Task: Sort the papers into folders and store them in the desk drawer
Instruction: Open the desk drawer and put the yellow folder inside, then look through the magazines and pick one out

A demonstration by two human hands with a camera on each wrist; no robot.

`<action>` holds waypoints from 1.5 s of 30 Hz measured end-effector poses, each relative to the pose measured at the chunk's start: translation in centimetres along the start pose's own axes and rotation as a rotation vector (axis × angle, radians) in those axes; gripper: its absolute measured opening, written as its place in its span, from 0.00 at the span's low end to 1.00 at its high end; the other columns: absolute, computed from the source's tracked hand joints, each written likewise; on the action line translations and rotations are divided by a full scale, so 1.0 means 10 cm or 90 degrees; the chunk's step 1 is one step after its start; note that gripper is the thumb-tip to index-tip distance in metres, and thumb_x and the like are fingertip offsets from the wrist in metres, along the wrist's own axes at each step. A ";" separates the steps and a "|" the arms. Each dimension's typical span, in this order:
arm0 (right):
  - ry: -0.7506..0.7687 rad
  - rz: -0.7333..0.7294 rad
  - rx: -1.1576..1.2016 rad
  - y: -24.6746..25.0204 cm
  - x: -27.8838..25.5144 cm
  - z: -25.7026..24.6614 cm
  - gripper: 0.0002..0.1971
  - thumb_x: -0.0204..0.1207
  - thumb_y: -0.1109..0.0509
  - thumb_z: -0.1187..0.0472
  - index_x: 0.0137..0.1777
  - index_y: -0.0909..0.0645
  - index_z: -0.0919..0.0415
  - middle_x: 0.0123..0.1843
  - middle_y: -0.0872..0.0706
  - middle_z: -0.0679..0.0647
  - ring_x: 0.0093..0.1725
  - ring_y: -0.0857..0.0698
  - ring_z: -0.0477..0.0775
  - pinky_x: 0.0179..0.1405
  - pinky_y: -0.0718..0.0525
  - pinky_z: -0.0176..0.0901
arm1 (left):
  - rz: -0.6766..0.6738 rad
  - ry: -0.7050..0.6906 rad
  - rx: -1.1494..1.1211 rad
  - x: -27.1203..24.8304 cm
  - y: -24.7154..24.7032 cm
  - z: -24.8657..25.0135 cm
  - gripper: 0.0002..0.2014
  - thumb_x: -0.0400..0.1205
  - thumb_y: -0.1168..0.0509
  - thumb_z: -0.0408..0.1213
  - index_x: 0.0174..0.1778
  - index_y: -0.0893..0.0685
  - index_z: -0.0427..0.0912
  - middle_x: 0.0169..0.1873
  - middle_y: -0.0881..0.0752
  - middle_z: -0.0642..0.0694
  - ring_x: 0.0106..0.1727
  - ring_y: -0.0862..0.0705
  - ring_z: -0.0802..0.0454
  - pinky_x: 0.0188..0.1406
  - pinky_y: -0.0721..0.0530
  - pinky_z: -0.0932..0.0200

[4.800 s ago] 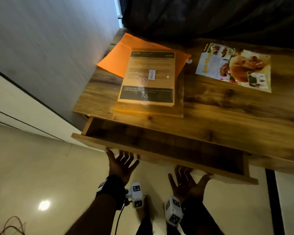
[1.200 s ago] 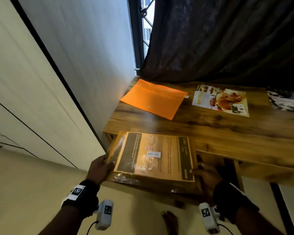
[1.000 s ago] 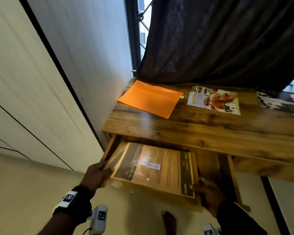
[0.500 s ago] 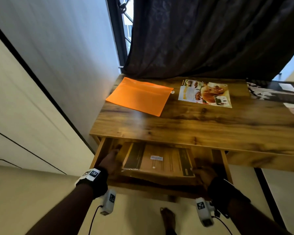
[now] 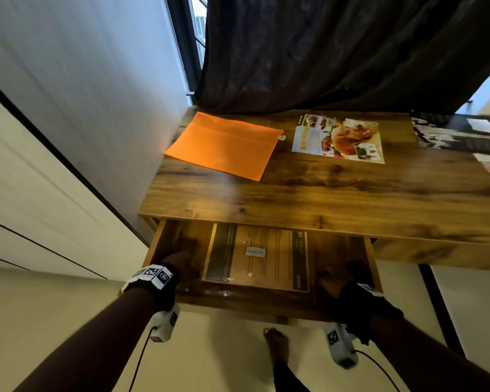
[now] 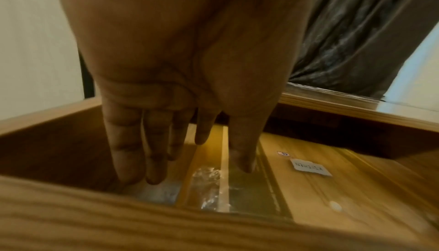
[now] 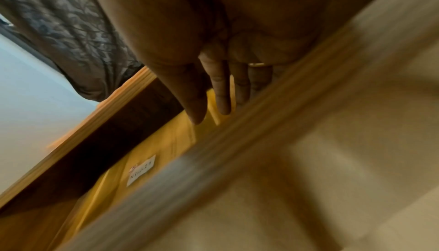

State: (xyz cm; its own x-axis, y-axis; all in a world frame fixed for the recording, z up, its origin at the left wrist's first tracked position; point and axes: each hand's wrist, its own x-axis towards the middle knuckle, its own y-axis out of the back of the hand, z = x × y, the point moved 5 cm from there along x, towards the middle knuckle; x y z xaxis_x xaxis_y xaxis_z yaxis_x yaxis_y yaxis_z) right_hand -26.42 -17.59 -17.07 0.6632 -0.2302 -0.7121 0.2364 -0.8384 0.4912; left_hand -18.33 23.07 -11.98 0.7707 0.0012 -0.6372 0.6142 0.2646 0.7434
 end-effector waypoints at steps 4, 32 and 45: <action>0.068 -0.020 -0.078 -0.01 -0.54 -0.23 0.13 0.79 0.32 0.64 0.62 0.17 0.64 0.63 0.16 0.60 0.60 0.18 0.59 0.65 0.20 0.53 | 0.002 -0.114 0.166 -0.42 -0.04 0.31 0.26 0.81 0.31 0.49 0.76 0.26 0.50 0.73 0.23 0.44 0.72 0.22 0.45 0.72 0.24 0.49; 0.491 0.202 -0.652 0.04 -0.56 -0.70 0.55 0.52 0.23 0.31 0.81 0.35 0.46 0.86 0.42 0.58 0.83 0.41 0.64 0.74 0.40 0.73 | 0.332 -0.371 0.251 -0.40 -0.26 1.17 0.66 0.58 0.19 0.59 0.87 0.52 0.52 0.87 0.55 0.43 0.87 0.58 0.37 0.80 0.44 0.29; 0.474 0.234 -0.627 0.39 0.03 -1.25 0.51 0.55 0.22 0.35 0.80 0.31 0.52 0.85 0.38 0.59 0.82 0.42 0.64 0.74 0.48 0.74 | 0.345 -0.321 0.266 0.27 0.15 1.55 0.64 0.56 0.17 0.53 0.86 0.44 0.47 0.86 0.46 0.41 0.85 0.44 0.35 0.76 0.36 0.27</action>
State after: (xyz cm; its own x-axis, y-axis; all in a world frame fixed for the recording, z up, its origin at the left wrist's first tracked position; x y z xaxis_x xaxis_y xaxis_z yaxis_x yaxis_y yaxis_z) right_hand -16.41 -14.76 -9.14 0.9599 0.2281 -0.1629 0.1661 0.0050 0.9861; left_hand -12.73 8.51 -9.42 0.8990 -0.4310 -0.0781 0.0742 -0.0260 0.9969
